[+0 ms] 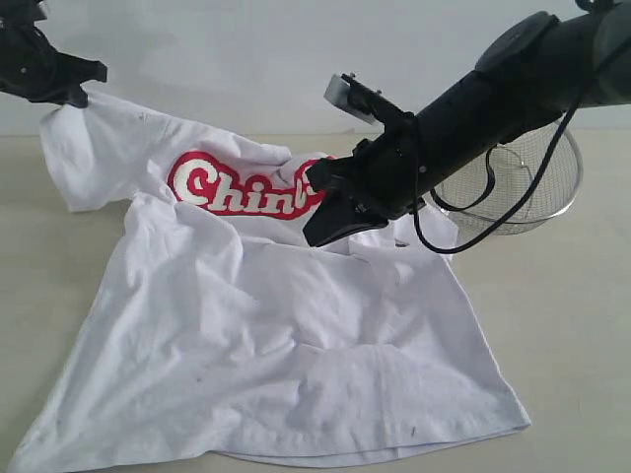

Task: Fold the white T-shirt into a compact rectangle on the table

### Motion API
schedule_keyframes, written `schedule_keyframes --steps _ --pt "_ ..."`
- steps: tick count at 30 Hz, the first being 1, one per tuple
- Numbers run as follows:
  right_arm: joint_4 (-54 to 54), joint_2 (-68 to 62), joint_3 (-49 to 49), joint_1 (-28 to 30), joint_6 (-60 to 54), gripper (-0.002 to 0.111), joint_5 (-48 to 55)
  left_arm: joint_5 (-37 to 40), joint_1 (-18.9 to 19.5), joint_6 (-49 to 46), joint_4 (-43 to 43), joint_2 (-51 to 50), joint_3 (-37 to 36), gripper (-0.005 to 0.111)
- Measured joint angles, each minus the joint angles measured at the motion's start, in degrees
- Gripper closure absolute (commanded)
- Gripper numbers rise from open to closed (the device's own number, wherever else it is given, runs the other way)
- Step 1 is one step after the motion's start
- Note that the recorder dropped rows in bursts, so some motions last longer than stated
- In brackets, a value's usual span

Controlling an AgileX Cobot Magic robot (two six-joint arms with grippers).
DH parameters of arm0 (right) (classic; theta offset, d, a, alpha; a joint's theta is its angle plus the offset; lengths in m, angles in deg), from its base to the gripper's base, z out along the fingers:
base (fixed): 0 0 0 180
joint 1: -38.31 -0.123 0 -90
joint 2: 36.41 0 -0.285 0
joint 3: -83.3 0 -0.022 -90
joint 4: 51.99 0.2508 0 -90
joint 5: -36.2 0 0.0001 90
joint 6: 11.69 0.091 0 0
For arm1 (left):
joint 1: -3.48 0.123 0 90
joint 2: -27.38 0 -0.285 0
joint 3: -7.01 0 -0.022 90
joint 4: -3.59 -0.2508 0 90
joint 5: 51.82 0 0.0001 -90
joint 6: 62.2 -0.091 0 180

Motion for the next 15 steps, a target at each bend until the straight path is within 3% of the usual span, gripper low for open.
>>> schedule_keyframes --steps 2,6,8,9,10,11,12,13,14,15 --pt "0.0 0.0 0.0 0.0 0.0 0.108 0.0 0.32 0.09 -1.29 0.58 0.0 0.0 0.077" --pt "0.0 0.0 0.0 0.0 0.0 0.108 -0.11 0.63 0.14 -2.75 2.46 -0.09 0.0 0.024" --pt "0.0 0.0 0.0 0.0 0.0 0.108 -0.11 0.73 0.23 -2.83 2.83 -0.09 0.0 0.017" --pt "0.0 0.0 0.0 0.0 0.0 0.108 0.01 1.46 0.36 -2.7 2.94 -0.09 0.26 0.019" --pt "0.0 0.0 0.0 0.0 0.0 0.108 -0.01 2.73 0.36 -2.61 2.94 -0.09 0.52 0.035" --pt "0.04 0.0 0.0 0.0 0.0 0.108 -0.01 5.78 0.59 -2.58 2.94 -0.09 1.46 0.042" --pt "0.04 0.0 0.0 0.0 0.0 0.108 -0.01 6.96 0.56 -2.58 2.94 -0.09 1.77 0.064" --pt "0.04 0.0 0.0 0.0 0.0 0.108 -0.01 9.73 0.56 -2.58 3.29 -0.09 2.35 0.075" --pt "0.04 0.0 0.0 0.0 0.0 0.108 -0.13 11.07 0.56 -2.58 3.55 0.02 2.45 0.096" --pt "0.04 0.0 0.0 0.0 0.0 0.108 -0.12 14.87 0.56 -2.58 4.94 0.51 2.56 0.102"
